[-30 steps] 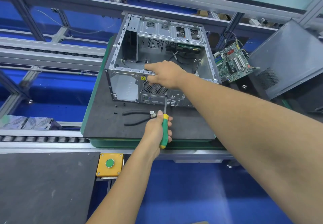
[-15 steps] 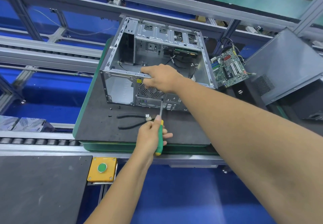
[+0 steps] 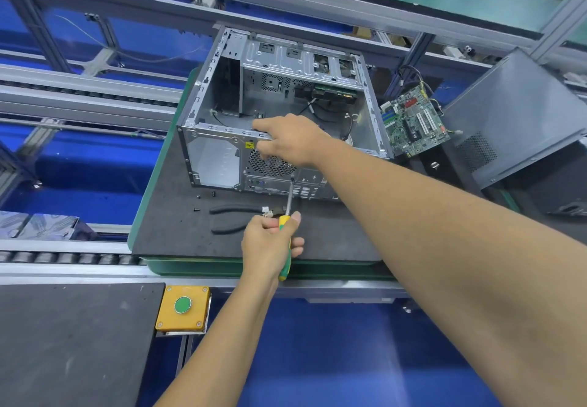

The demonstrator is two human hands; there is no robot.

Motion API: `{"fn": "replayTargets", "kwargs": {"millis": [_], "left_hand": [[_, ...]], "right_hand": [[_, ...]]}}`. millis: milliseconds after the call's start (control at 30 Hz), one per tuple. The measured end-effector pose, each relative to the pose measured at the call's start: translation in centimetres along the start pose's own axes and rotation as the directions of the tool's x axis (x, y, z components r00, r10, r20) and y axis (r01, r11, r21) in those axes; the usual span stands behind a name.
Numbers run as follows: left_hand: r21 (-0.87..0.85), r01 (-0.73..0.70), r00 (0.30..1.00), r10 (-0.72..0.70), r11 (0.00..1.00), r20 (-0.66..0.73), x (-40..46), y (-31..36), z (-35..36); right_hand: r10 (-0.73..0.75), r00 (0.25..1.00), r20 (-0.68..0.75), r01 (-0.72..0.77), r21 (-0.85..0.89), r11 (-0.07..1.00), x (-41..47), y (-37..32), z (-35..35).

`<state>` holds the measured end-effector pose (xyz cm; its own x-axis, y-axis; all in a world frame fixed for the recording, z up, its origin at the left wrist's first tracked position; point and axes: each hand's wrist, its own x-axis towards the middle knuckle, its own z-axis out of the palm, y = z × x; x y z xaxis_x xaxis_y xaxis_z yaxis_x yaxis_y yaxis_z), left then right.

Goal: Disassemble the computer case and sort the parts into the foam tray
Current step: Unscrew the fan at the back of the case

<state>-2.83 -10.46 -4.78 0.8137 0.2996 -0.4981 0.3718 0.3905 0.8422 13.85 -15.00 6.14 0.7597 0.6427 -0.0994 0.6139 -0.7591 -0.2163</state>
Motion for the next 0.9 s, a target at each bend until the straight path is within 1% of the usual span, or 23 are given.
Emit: {"fn": "replayTargets", "kwargs": {"millis": [67, 133, 233, 300, 367, 500, 600, 667, 767, 833, 900], "left_hand": [[-0.011, 0.017, 0.997, -0.016, 1.0, 0.07, -0.1, 0.2, 0.0], [-0.046, 0.096, 0.986, -0.089, 0.994, 0.138, -0.4, 0.3, 0.2], [-0.091, 0.231, 0.957, -0.21, 0.969, 0.2, -0.3, 0.9, -0.2], [-0.137, 0.282, 0.936, -0.241, 0.95, 0.257, 0.0, 1.3, -0.4], [-0.148, 0.272, 0.938, -0.228, 0.951, 0.261, 0.1, 1.6, -0.1], [-0.001, 0.1, 0.979, -0.098, 0.995, 0.177, 0.2, 1.3, 0.4], [-0.001, 0.044, 0.988, -0.043, 0.999, 0.149, 0.3, 0.9, -0.1], [0.015, 0.013, 0.988, -0.015, 1.0, 0.155, 0.4, 1.0, -0.3], [0.058, 0.023, 0.974, -0.035, 0.998, 0.226, 0.0, 1.1, -0.2], [0.039, 0.087, 0.953, -0.094, 0.995, 0.287, -0.1, 1.5, -0.4], [-0.008, 0.176, 0.937, -0.165, 0.984, 0.306, 0.2, 2.0, -0.3]], "right_hand": [[0.0, 1.0, 0.002, 0.0, -0.001, 1.0, 0.0, 0.0, 0.0], [0.004, 1.0, 0.001, -0.004, 0.005, 1.0, 0.0, 0.0, 0.0], [0.002, 1.0, -0.008, -0.002, 0.016, 1.0, 0.0, 0.0, 0.1], [0.002, 1.0, -0.012, -0.002, 0.015, 1.0, 0.0, 0.1, 0.1], [-0.002, 1.0, -0.013, 0.002, 0.011, 1.0, 0.2, 0.1, 0.2], [-0.014, 1.0, -0.023, 0.014, -0.005, 1.0, 0.3, 0.3, 0.3], [-0.02, 0.999, -0.026, 0.02, -0.002, 1.0, 0.3, 0.4, 0.4], [-0.02, 0.999, -0.031, 0.02, -0.004, 1.0, 0.3, 0.4, 0.4], [-0.018, 0.999, -0.028, 0.018, -0.006, 1.0, 0.3, 0.4, 0.4], [-0.016, 1.0, -0.023, 0.016, -0.004, 1.0, 0.3, 0.4, 0.3], [-0.012, 1.0, -0.022, 0.013, 0.004, 1.0, 0.2, 0.3, 0.3]]}}
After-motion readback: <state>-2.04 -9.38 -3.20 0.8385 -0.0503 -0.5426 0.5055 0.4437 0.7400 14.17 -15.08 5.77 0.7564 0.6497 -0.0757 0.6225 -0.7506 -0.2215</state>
